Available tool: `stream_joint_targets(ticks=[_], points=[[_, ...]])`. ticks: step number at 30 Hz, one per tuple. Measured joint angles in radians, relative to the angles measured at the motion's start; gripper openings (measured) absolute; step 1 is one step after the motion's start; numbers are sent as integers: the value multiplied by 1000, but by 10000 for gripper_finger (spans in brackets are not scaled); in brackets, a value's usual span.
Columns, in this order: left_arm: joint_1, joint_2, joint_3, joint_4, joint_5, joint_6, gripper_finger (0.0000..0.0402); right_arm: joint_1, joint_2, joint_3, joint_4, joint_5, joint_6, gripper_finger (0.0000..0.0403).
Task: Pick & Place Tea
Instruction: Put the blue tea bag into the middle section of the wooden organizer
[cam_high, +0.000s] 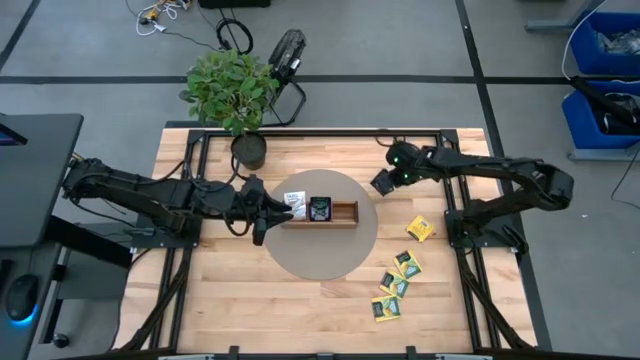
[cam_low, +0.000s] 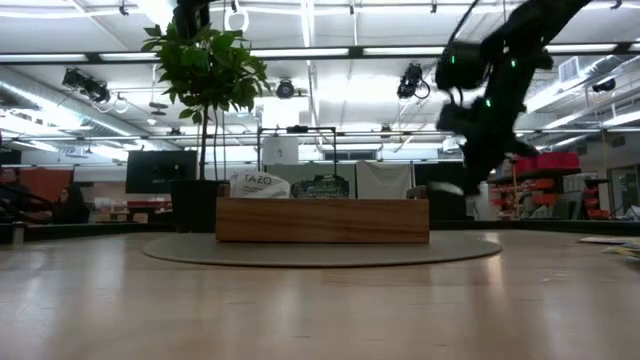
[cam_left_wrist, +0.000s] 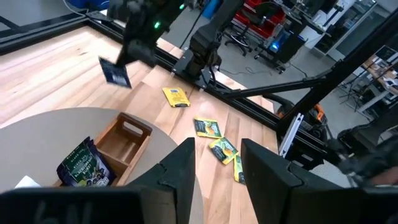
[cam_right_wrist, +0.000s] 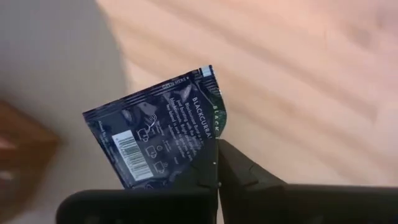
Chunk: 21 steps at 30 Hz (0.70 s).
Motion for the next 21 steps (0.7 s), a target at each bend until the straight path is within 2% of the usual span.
stream_joint_targets(ticks=[8, 16, 21], points=[[4, 0, 0, 97, 74, 59, 133, 107, -118, 133, 47, 7, -169, 1], [4, -1, 0, 208, 73, 160, 133, 270, -167, 190, 355, -118, -368, 0], [4, -1, 1, 325, 91, 215, 133, 326, -166, 191, 532, -218, -363, 0]])
